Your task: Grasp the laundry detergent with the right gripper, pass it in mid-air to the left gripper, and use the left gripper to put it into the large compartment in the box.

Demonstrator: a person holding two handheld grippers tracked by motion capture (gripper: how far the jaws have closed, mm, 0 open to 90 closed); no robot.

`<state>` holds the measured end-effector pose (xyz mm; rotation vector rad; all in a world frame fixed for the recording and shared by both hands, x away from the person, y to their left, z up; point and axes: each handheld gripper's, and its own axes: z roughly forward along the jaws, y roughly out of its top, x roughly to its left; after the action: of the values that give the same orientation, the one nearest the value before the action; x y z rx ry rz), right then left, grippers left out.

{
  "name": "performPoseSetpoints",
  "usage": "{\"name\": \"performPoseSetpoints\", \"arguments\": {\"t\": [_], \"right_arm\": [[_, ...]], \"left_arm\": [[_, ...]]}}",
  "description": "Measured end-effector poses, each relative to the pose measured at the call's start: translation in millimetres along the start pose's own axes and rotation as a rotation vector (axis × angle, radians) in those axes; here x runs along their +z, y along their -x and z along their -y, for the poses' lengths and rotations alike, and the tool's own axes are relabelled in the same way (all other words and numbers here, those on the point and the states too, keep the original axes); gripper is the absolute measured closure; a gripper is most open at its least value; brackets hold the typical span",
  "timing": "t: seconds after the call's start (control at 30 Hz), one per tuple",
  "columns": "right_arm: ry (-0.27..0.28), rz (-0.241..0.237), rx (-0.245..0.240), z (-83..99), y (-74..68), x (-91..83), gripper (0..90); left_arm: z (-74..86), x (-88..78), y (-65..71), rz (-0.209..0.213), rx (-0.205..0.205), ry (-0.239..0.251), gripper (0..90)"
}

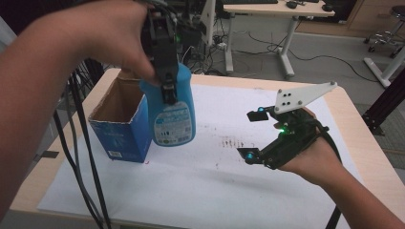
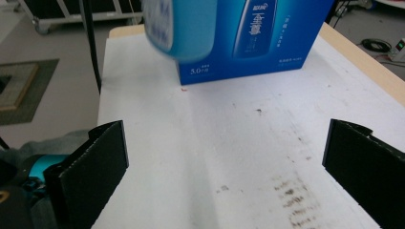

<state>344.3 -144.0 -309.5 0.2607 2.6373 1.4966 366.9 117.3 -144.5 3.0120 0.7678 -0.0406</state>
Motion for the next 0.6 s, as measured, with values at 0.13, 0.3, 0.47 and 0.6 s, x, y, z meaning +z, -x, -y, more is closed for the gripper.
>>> {"name": "performPoseSetpoints", "arguments": {"t": [0.13,0.3,0.47,0.6], "right_arm": [[-0.036,0.006,-0.015,-7.4,4.0,-7.7,0.7],[-0.058,0.012,-0.027,-12.5,8.7,-15.3,0.7],[-0.082,0.013,-0.028,-13.0,10.7,-18.3,0.8],[-0.090,0.014,-0.024,-12.4,11.8,-18.5,0.8]], "left_arm": [[13.7,-20.7,-14.5,-0.016,-0.135,0.010,37.8],[33.7,-44.0,-34.9,-0.021,-0.315,0.023,37.7],[54.4,-61.7,-53.4,-0.026,-0.465,0.048,37.8],[69.3,-65.2,-68.1,-0.032,-0.584,0.067,37.7]]}}
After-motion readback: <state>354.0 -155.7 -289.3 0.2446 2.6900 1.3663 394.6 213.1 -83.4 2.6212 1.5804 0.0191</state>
